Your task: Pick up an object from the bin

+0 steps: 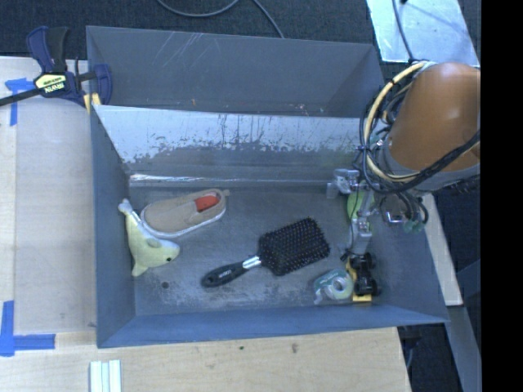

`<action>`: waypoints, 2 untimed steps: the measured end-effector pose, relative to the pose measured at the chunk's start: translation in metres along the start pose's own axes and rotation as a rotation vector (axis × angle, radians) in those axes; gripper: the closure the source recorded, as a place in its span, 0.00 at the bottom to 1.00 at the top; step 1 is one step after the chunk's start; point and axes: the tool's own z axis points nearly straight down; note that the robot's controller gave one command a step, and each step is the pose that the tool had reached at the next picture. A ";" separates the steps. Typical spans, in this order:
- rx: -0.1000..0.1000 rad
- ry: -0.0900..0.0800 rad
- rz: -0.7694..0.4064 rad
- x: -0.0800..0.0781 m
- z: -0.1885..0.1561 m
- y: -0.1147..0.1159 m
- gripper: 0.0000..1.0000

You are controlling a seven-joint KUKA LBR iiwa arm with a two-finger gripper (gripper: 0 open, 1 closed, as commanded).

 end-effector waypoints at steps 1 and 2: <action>0.001 -0.008 -0.002 -0.002 -0.004 0.000 0.00; 0.002 -0.013 -0.070 -0.012 0.035 0.013 0.00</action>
Offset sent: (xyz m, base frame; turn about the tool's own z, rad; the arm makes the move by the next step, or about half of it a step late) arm 0.0289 0.0439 -0.1283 -0.2211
